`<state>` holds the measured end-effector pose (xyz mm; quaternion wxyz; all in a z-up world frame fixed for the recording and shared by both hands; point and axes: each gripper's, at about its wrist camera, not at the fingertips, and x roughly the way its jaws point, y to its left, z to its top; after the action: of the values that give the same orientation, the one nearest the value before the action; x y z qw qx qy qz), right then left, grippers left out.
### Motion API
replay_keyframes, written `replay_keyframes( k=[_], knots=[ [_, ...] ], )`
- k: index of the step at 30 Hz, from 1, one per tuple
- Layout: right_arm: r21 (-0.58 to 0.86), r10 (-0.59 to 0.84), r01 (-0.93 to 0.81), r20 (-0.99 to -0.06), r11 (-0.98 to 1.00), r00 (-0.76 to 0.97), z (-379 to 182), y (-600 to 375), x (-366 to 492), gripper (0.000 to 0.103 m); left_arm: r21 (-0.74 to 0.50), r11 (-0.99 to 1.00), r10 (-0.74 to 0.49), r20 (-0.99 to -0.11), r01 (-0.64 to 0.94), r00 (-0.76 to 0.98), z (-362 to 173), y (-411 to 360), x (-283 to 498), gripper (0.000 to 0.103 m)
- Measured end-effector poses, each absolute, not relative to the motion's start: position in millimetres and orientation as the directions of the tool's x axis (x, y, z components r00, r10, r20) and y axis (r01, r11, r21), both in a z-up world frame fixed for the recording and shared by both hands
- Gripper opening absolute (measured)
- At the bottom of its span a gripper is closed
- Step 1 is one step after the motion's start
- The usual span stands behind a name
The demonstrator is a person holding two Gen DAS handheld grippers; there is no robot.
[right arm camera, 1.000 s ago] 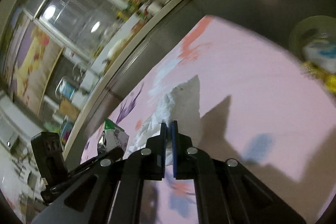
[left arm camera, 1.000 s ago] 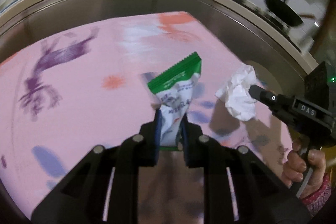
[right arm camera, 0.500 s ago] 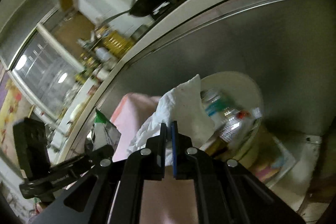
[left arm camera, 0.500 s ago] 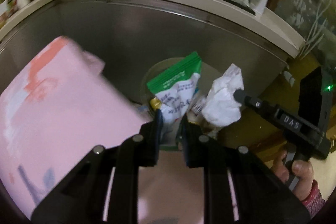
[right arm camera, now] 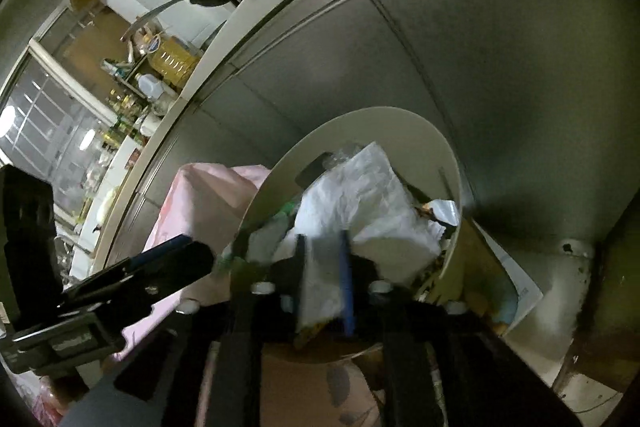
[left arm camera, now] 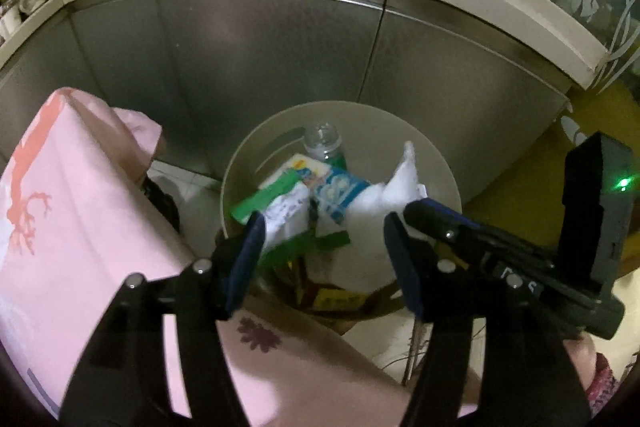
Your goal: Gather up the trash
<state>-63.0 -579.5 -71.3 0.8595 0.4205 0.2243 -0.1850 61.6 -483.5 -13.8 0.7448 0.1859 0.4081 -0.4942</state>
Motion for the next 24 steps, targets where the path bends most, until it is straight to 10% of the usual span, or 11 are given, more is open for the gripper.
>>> replay_keyframes(
  k=[2, 14, 24],
  knots=[
    [0.631, -0.173, 0.522, -0.530, 0.574, 0.830, -68.3, -577.1, -70.1, 0.054, -0.148, 0.447, -0.599, -0.781, 0.882, 0.173, -7.8, -475.2, 65.5, 0.059],
    [0.668, -0.278, 0.486, -0.401, 0.563, 0.873, -23.9, -554.2, -115.8, 0.055, -0.288, 0.536, -0.706, -0.669, 0.794, 0.233, 45.6, -364.0, 79.6, 0.059],
    [0.736, -0.221, 0.462, -0.407, 0.495, 0.886, -32.6, -481.7, -143.8, 0.055, -0.156, 0.613, -0.636, -0.680, 0.774, 0.366, 39.9, -291.4, 38.1, 0.063]
  ],
)
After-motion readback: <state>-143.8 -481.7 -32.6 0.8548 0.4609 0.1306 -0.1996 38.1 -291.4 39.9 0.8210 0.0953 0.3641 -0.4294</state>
